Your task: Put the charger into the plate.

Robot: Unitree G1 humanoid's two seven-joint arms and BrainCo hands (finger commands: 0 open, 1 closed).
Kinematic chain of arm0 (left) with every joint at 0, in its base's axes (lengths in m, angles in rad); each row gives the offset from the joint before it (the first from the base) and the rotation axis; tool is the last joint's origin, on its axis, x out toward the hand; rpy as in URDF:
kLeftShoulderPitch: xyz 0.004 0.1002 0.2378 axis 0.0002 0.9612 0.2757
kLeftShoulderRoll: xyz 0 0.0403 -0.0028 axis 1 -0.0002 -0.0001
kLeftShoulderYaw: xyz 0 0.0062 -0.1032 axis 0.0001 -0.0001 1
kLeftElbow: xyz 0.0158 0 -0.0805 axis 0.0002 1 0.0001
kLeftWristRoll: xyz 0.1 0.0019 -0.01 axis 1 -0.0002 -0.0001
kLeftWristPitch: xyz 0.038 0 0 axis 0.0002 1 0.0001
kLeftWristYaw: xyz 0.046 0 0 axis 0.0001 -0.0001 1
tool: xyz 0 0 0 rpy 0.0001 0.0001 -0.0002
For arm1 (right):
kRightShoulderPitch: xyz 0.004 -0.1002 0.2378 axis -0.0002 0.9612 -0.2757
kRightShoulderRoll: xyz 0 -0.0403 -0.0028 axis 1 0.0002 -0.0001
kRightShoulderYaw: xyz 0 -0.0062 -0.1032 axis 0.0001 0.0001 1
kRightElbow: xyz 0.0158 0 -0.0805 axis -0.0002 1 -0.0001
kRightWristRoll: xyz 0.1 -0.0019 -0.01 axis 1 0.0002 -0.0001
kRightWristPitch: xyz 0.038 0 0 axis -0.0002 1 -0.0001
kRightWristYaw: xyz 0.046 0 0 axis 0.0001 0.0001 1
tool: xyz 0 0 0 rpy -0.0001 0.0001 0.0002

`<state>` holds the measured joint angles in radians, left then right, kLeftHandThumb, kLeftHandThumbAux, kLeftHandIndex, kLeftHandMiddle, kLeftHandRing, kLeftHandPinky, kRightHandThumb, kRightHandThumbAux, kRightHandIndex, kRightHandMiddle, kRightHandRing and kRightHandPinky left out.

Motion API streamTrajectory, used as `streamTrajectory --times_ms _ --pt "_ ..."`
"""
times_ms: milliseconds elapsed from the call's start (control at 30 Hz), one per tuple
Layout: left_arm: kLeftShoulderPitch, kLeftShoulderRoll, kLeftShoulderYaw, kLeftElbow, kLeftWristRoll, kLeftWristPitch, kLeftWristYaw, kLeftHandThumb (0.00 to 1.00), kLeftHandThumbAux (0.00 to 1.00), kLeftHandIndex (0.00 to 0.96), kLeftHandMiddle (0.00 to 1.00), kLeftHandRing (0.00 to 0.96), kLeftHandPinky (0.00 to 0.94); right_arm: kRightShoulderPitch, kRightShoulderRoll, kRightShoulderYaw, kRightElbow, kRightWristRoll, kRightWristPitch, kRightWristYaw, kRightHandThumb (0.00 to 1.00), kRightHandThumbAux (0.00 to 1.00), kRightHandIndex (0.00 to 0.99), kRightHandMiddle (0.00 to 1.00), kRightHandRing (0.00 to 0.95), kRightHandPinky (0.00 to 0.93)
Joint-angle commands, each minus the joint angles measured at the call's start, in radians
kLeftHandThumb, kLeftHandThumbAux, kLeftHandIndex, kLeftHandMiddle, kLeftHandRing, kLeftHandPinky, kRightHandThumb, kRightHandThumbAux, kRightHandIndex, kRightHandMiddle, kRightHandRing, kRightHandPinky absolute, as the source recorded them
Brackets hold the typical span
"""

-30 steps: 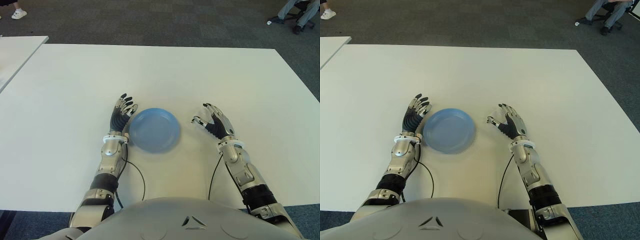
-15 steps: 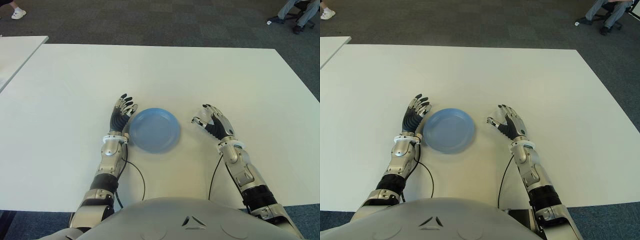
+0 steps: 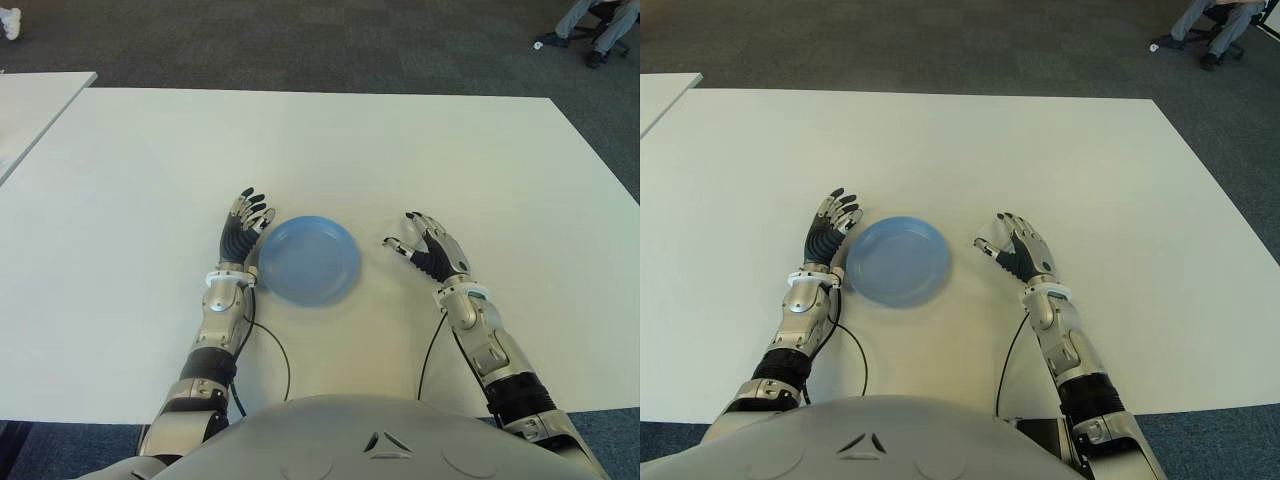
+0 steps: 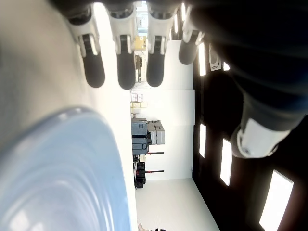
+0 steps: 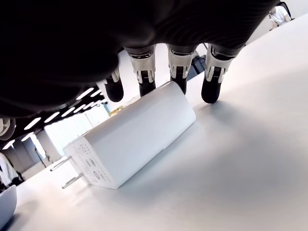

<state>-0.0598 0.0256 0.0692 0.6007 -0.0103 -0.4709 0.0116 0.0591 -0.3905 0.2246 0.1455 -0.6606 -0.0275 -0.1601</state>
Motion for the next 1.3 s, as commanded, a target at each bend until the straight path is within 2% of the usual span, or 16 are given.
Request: streamTrajectory --times_ms 33,1000,1300 --pt "0.042 -0.004 0.004 0.026 -0.009 0.047 -0.009 0.0 0.585 0.113 0.196 0.207 0.229 -0.004 -0.001 0.009 0.032 -0.003 0.002 0.0 0.323 0.177 0.0 0.0 0.0 0.0" --pt "0.081 0.009 0.004 -0.034 -0.011 0.059 -0.018 0.0 0.571 0.123 0.211 0.223 0.252 -0.027 -0.01 0.044 0.125 -0.039 -0.015 -0.079 0.334 0.204 0.0 0.0 0.0 0.0" --pt "0.101 0.01 0.004 -0.067 -0.011 0.07 -0.017 0.0 0.556 0.122 0.203 0.211 0.218 -0.021 -0.014 0.054 0.131 -0.075 -0.007 -0.116 0.331 0.216 0.0 0.0 0.0 0.0"
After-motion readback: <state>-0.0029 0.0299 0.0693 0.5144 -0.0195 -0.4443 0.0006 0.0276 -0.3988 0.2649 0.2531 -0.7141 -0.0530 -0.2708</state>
